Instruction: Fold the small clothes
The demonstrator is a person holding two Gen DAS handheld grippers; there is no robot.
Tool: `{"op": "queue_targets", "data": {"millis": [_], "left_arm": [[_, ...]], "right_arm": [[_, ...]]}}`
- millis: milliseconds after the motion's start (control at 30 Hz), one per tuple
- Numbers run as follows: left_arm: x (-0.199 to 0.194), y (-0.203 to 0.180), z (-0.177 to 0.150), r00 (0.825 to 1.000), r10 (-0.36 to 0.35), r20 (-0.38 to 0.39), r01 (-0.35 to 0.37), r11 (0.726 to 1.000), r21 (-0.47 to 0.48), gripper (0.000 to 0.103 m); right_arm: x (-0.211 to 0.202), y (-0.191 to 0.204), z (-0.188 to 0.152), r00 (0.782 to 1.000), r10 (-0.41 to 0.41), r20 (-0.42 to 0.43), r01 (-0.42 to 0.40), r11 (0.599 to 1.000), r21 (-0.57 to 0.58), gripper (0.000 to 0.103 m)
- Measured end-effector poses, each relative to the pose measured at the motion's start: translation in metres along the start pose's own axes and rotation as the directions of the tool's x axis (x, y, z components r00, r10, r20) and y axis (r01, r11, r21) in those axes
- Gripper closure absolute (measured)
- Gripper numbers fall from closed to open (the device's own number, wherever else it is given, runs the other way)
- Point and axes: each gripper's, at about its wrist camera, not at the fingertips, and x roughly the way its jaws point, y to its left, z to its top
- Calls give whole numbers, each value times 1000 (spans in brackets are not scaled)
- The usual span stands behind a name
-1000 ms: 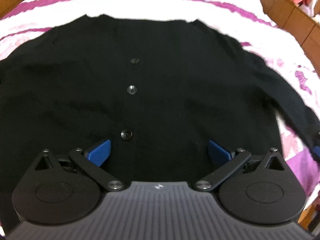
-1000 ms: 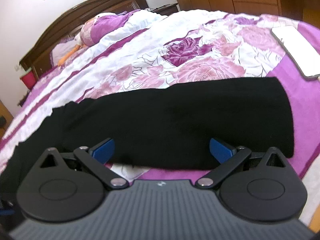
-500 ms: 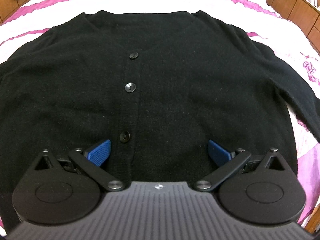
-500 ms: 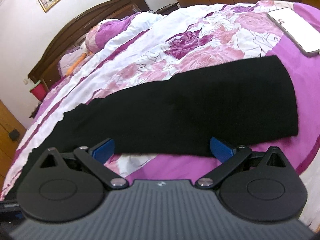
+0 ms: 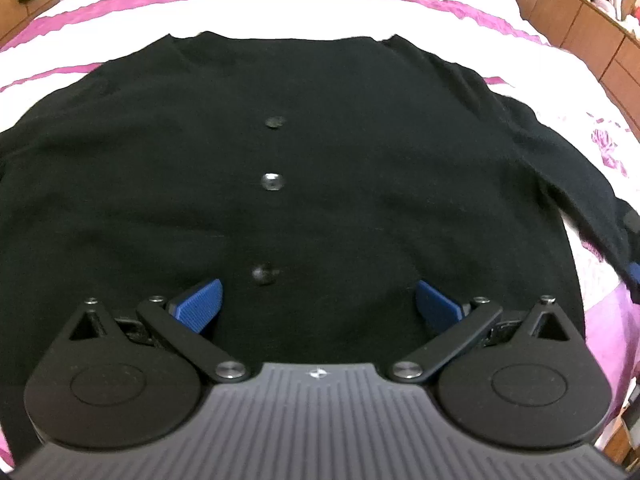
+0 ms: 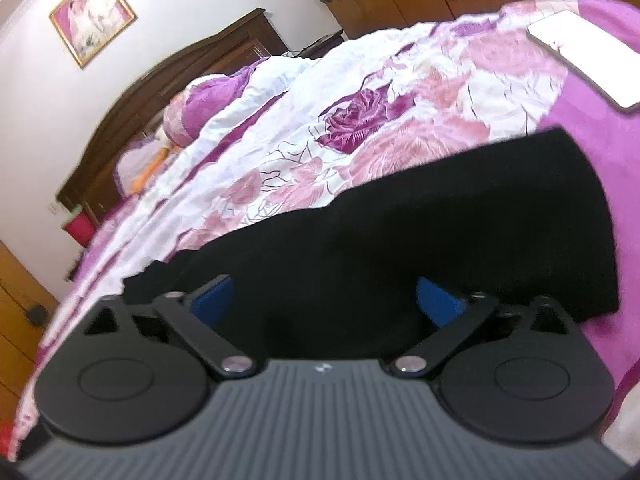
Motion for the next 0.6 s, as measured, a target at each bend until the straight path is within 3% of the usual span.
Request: {"op": "queue_targets", "data": {"millis": [33, 67, 133, 167, 233, 333, 600], "left_arm": [[-3, 4, 0, 1000, 1, 3, -1, 1000, -6, 0], [-5, 8, -1, 1000, 2, 4, -2, 1000, -12, 0], [-11, 17, -2, 1000, 7, 2, -7, 1000, -21, 0], [-13, 21, -3, 1000, 10, 4, -10, 1000, -21, 0], [-18, 28, -5, 1000, 13, 10, -13, 1000, -28, 0], [-27, 42, -6, 1000, 14, 19, -13, 998, -54, 0], [-37, 56, -9, 999, 16, 31, -13, 997, -79, 0]], "right_arm": [[0, 2, 0, 1000, -22, 8, 23, 999, -25, 29], [0, 4, 0, 999, -39, 17, 40, 998, -47, 34], [0, 3, 2, 998, -56, 27, 58, 996, -67, 58], [0, 2, 3, 997, -65, 28, 67, 995, -71, 63], [0, -1, 6, 998, -64, 27, 66, 996, -64, 87], [-3, 0, 11, 999, -42, 34, 45, 997, -70, 95], [-16, 25, 16, 997, 17, 79, -5, 989, -150, 97]]}}
